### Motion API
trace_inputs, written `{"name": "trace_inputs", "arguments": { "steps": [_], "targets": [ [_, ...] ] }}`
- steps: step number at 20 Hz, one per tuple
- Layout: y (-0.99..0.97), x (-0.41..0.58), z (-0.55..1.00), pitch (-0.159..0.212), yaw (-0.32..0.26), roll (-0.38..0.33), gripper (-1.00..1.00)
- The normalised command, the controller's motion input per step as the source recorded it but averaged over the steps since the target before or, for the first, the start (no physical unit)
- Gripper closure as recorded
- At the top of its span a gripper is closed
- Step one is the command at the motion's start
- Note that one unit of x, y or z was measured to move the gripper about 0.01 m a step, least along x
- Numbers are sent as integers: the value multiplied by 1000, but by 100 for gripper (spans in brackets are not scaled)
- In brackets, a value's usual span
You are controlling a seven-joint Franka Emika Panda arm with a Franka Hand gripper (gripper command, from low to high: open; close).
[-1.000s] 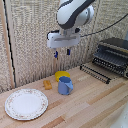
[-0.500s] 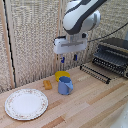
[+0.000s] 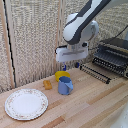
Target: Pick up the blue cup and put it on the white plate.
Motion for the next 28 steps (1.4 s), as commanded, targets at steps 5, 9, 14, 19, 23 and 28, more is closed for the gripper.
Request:
{"name": "trace_inputs", "arguments": {
  "steps": [5,9,14,19,23,28],
  "targets": [
    [-118,39,-382,8,7,-5,-100],
    [-53,83,-374,3,23,-34,-100],
    [-50,62,-364,0,30,-50,-100],
    [0,0,-273,23,21,-87,100],
    [4,0,-73,7,2,-50,100],
    [0,0,-9,-17,0,-6,100]
  ]
}}
